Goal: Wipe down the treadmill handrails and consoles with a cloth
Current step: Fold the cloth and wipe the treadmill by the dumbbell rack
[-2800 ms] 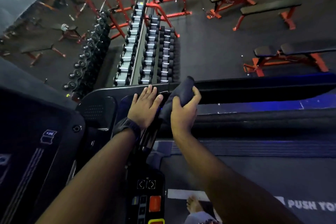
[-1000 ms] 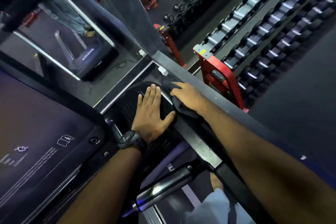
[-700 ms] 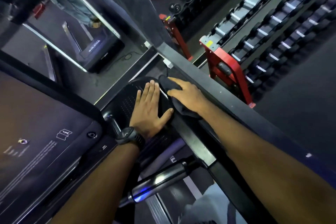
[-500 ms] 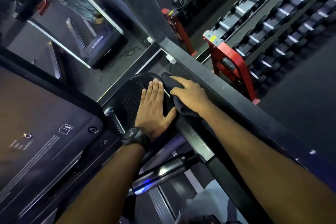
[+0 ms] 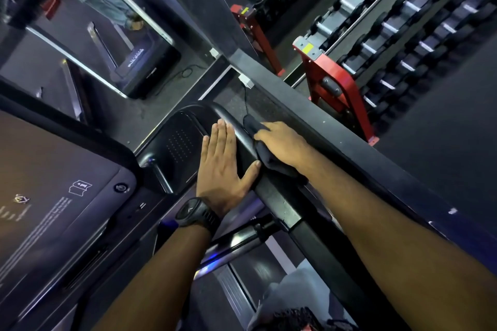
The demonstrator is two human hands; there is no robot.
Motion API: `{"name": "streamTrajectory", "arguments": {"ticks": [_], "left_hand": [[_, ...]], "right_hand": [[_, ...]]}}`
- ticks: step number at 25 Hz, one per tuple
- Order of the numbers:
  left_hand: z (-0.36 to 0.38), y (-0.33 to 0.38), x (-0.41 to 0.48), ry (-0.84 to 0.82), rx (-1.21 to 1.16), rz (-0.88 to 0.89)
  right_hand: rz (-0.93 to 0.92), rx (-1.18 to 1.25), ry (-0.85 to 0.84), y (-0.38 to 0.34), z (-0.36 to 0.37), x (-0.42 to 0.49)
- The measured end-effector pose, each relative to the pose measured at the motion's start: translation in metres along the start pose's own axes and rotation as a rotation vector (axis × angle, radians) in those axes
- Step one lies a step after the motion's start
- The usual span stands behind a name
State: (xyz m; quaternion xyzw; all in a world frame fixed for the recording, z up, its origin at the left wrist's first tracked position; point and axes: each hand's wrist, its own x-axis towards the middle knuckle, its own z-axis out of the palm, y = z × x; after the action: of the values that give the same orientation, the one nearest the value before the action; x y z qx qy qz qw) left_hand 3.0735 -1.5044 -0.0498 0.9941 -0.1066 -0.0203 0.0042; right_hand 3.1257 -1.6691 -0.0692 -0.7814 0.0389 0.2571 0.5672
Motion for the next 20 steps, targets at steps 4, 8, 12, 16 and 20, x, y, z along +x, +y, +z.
{"name": "streamTrajectory", "arguments": {"ticks": [4, 8, 12, 16, 20], "left_hand": [[0.003, 0.001, -0.002, 0.020, 0.002, 0.017], [0.002, 0.003, -0.007, 0.010, -0.022, 0.017], [0.005, 0.007, -0.011, 0.020, -0.021, 0.009], [0.007, 0.009, -0.011, 0.029, -0.034, 0.000], [0.009, 0.012, -0.014, 0.055, -0.049, -0.003]], "right_hand": [[-0.203, 0.056, 0.014, 0.008, 0.004, -0.017], [0.018, 0.033, -0.023, 0.015, -0.004, -0.002], [-0.127, 0.099, 0.005, 0.014, -0.001, -0.024], [0.041, -0.025, -0.020, 0.024, -0.007, -0.015], [-0.086, 0.159, -0.006, 0.028, -0.002, -0.030]]}}
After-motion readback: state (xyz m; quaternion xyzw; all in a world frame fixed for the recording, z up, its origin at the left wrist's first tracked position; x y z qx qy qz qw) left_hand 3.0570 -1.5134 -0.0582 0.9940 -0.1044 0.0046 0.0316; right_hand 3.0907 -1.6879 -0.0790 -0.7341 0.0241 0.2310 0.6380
